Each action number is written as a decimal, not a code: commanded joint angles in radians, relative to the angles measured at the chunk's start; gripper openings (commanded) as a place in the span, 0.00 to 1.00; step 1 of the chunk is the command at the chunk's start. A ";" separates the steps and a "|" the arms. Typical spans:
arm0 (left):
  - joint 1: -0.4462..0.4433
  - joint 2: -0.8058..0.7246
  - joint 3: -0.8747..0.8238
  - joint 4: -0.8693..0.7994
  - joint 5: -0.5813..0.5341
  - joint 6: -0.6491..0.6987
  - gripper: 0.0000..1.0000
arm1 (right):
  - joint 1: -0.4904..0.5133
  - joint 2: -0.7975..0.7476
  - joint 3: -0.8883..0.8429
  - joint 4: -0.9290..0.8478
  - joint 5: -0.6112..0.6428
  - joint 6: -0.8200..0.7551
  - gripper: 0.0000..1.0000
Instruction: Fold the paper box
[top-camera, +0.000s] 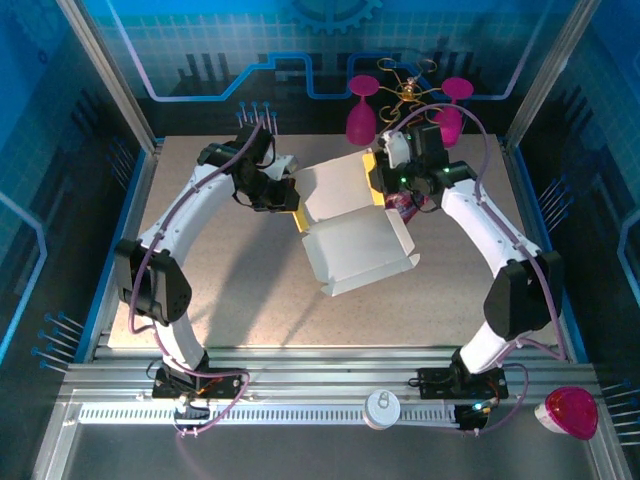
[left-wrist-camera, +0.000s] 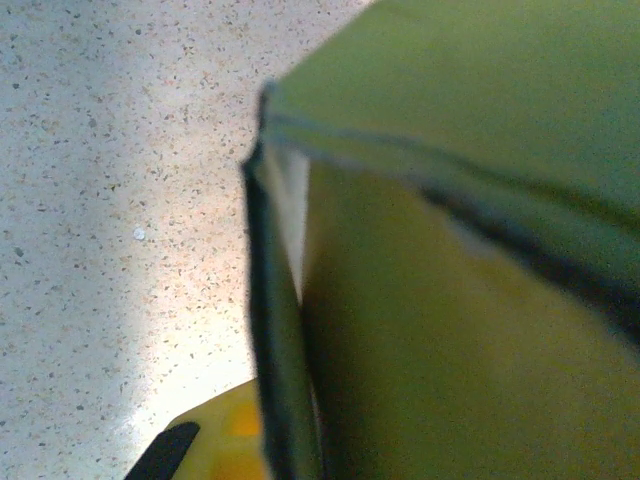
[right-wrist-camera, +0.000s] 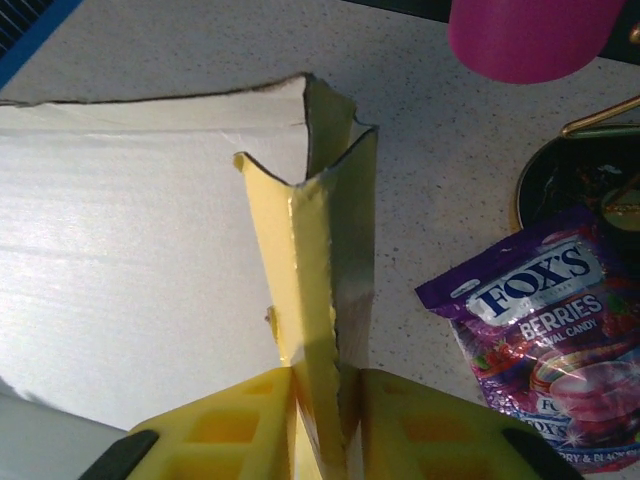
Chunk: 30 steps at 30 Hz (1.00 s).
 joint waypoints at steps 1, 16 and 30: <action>-0.011 -0.040 0.013 0.017 0.032 0.026 0.00 | 0.040 0.029 0.036 -0.044 0.034 -0.017 0.18; -0.019 -0.036 0.016 0.012 0.015 0.021 0.00 | 0.130 0.041 0.070 -0.095 0.347 0.013 0.00; -0.025 -0.024 0.046 -0.012 -0.007 0.011 0.00 | 0.178 0.114 0.188 -0.268 0.616 0.015 0.00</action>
